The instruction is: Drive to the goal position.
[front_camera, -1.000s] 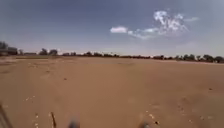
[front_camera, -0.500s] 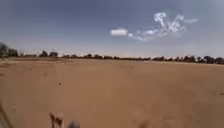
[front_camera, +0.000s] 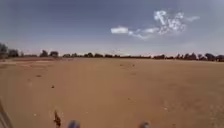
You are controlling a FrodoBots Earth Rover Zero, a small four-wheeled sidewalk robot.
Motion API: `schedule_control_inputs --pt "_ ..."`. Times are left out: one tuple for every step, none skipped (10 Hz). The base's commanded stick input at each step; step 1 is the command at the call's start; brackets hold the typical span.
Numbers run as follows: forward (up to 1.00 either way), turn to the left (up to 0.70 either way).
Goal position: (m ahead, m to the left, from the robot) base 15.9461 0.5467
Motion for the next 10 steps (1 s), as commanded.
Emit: schedule_control_inputs --pt "0.7 0.0" --pt "0.7 0.0" --pt "0.7 0.0" --pt "0.7 0.0" --pt "0.7 0.0" --pt "0.7 0.0" --pt "0.7 0.0" --pt "0.7 0.0" --pt "0.7 0.0" --pt "0.7 0.0"
